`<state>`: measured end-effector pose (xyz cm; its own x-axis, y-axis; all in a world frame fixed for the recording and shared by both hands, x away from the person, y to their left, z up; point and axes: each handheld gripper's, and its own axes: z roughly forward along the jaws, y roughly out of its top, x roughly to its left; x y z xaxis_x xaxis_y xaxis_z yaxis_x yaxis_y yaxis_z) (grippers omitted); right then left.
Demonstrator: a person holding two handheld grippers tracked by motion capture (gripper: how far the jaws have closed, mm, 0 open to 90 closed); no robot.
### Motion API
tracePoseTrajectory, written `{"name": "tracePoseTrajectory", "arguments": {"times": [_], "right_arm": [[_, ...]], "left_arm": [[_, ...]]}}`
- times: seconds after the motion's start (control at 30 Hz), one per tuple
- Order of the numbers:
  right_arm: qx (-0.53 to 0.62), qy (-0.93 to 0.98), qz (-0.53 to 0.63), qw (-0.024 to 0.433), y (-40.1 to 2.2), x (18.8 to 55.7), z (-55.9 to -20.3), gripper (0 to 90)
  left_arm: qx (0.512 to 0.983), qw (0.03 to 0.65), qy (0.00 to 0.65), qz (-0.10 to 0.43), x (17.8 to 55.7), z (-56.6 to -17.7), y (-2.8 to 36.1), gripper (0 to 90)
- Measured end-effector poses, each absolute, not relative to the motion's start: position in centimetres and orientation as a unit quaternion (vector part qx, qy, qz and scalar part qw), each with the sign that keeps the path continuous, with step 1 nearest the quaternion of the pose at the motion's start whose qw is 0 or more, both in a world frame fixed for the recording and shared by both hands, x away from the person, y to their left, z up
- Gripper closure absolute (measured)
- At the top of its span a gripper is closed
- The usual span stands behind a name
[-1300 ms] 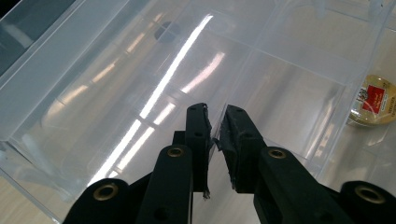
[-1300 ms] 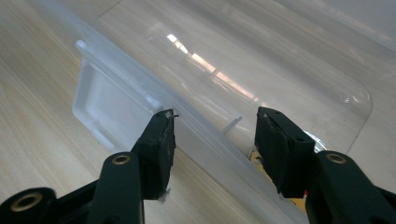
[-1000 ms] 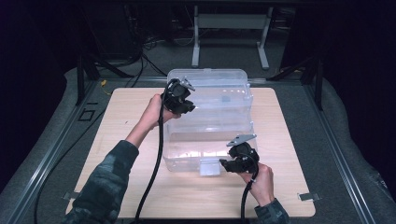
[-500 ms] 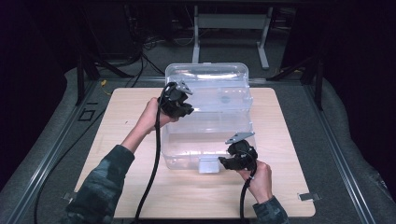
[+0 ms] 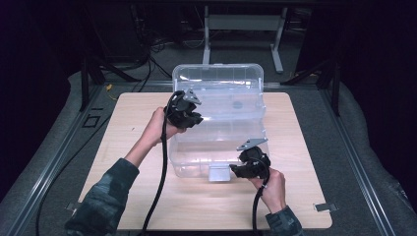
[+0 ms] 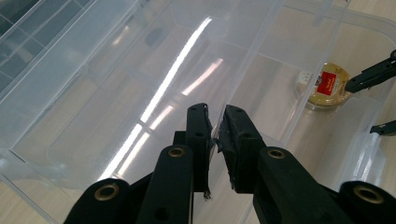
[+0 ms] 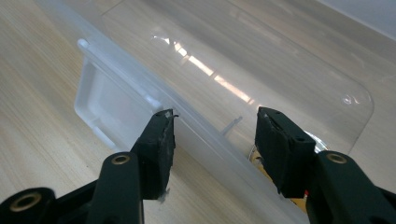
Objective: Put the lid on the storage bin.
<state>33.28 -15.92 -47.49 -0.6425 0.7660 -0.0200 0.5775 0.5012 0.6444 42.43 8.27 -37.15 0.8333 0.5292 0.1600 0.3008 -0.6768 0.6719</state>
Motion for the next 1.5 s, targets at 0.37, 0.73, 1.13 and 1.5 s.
{"name": "tracePoseTrajectory", "arguments": {"times": [0.37,0.73,1.13,1.5], "right_arm": [[0.395,0.852,0.307,0.153,-15.9,33.4,-47.5,47.8],[0.394,0.853,0.307,0.149,-15.9,33.6,-47.5,47.8],[0.393,0.854,0.306,0.150,-15.9,33.6,-47.5,47.8],[0.394,0.853,0.307,0.151,-15.9,33.5,-47.5,47.8]], "left_arm": [[0.897,0.334,0.232,0.174,41.8,-37.4,8.5,80.8],[0.899,0.328,0.231,0.173,41.0,-37.6,8.4,80.7],[0.903,0.326,0.224,0.169,40.1,-38.0,8.6,80.6],[0.901,0.335,0.222,0.162,39.5,-38.4,8.8,80.0]]}}
